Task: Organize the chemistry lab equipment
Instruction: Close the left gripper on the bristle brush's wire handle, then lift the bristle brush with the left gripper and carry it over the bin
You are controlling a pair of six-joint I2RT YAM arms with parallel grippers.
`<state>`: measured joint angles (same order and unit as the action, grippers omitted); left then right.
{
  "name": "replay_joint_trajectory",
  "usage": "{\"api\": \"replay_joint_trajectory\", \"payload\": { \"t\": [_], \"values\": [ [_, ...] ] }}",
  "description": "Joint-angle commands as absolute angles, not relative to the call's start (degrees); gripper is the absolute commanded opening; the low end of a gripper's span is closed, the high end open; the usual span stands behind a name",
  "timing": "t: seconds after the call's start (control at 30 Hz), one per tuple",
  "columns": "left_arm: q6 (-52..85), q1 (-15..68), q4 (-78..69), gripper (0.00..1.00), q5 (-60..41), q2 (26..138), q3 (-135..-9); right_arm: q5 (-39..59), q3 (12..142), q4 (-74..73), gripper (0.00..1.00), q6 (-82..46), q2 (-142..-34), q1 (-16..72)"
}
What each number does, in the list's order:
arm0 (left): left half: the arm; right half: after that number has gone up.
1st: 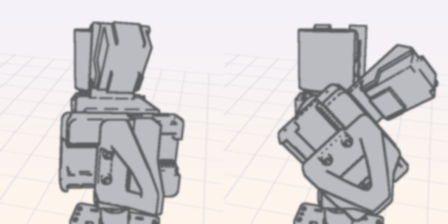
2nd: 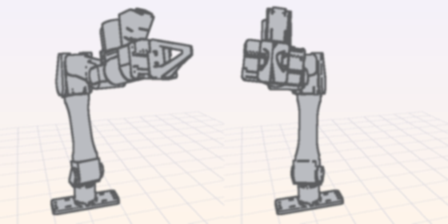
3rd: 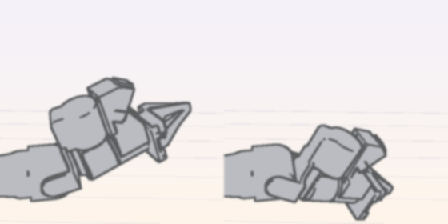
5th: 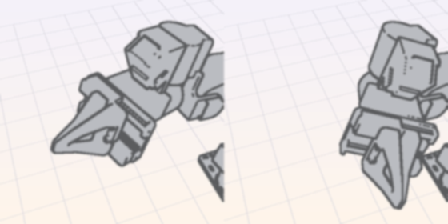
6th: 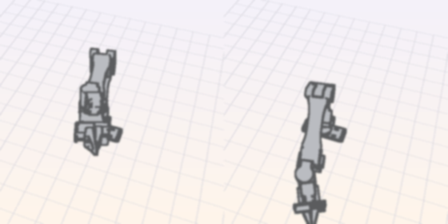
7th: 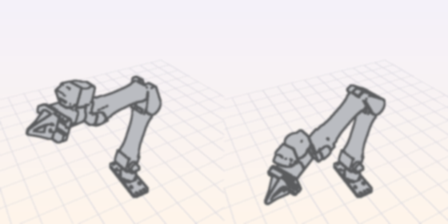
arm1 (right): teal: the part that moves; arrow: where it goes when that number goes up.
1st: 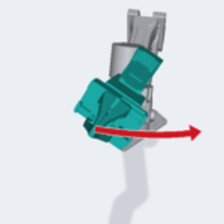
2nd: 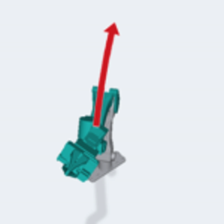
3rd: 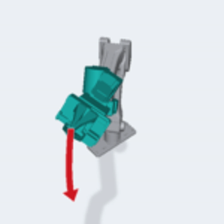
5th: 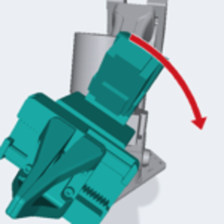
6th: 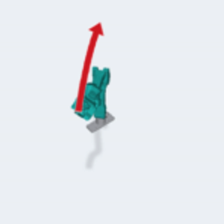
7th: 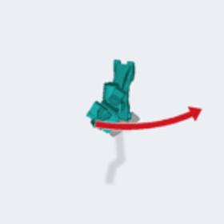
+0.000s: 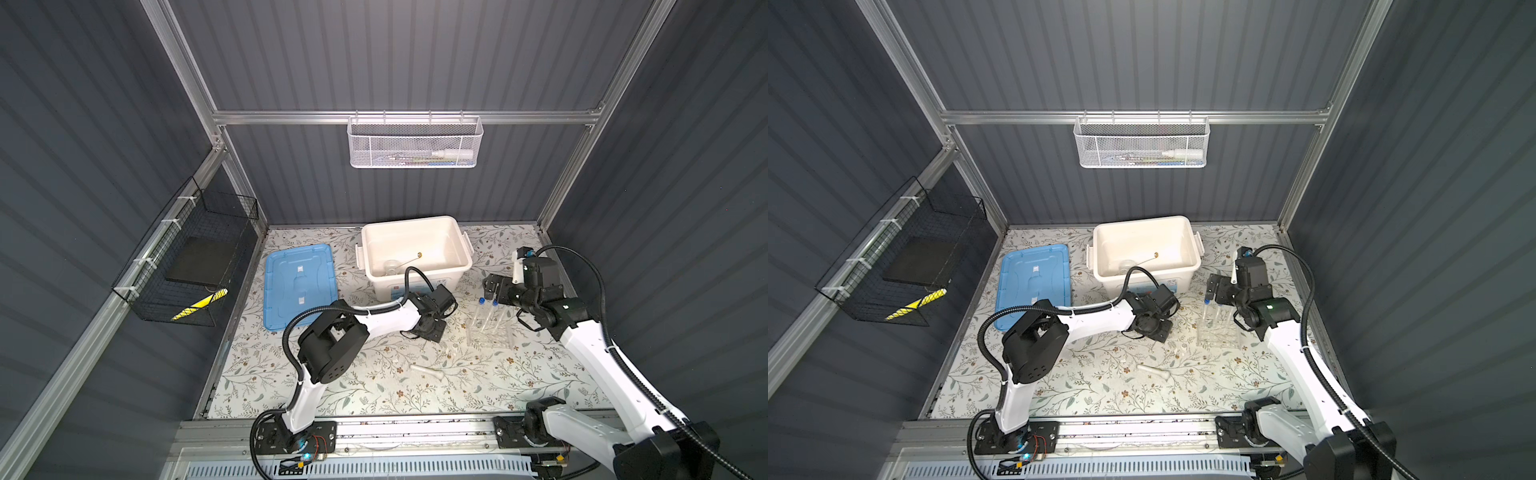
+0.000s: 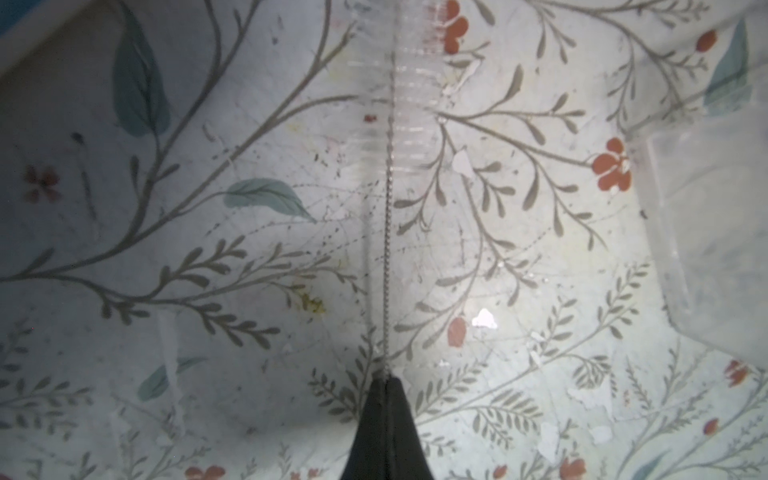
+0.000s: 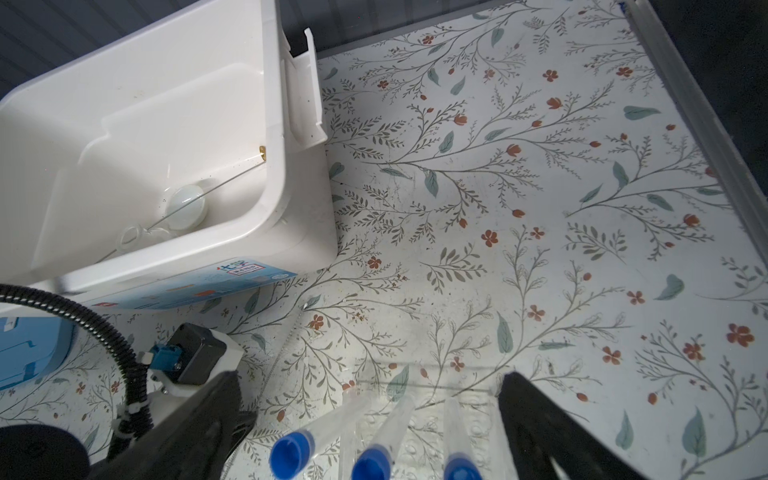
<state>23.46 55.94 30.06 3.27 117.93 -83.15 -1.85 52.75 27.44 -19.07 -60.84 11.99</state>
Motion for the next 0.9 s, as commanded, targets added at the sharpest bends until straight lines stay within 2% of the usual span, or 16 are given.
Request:
{"api": "replay_joint_trajectory", "payload": {
  "t": [0.0,0.47,0.87],
  "values": [
    [19.1,56.1,33.5,0.00,2.5,115.2,-82.9,-0.6,52.6,27.4,0.99,-19.4,-60.5,11.7],
    [8.6,56.7,41.2,0.00,6.6,107.4,-84.5,1.7,54.1,26.6,0.99,-20.6,-60.9,11.7],
    [0.6,56.9,41.7,0.00,16.1,96.5,-85.0,1.4,58.1,27.3,0.99,-18.7,-63.0,11.7]
  ]
}}
